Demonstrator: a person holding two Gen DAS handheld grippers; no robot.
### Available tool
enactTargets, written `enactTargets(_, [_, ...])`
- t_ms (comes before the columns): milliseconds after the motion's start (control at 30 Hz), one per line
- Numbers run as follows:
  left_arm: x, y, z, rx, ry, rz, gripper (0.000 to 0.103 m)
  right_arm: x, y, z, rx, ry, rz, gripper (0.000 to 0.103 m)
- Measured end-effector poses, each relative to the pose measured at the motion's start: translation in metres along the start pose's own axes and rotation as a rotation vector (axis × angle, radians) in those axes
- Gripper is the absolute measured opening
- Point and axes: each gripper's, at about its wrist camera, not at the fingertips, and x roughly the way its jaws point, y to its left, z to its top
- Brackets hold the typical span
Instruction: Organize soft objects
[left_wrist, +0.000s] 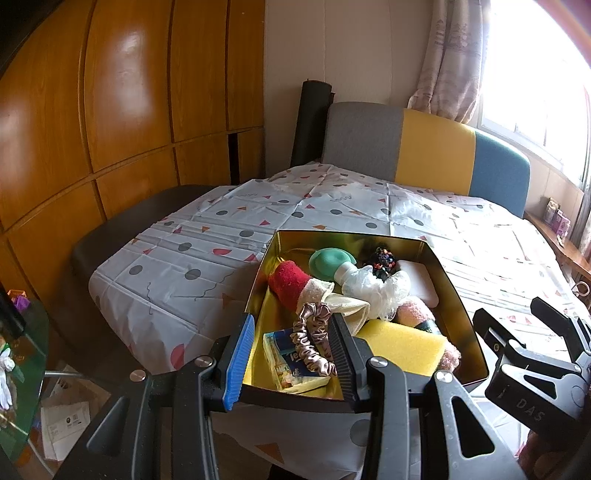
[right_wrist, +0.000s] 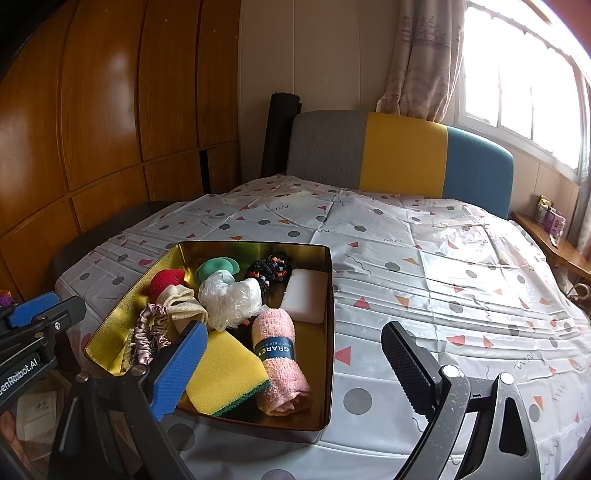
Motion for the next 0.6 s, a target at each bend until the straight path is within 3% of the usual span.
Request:
enactTargets(200, [0.003,0.003,-0.001,-0.046,0.034,-0.037,0.063,0.000,0.000,0.000,-0.001,0.000,-0.001,0.096])
enactTargets(267, [0.004,0.003,-0.002,-0.044,0.030,-0.037,0.076,0.000,0.000,0.000,-0.001,0.000,-0.002,0.096])
enactTargets(467, [0.012,0.002,-0.003,-0.049,0.059,0.010,0.077,0.001,-0.001,-0.002,0.004,0.011,0.003,0.096])
enactTargets(600, [0.015,0.003,-0.005,-0.066,0.068,-0.022,0.077,0.003,-0.002,-0.004,0.003,0.017,0.005,0.096])
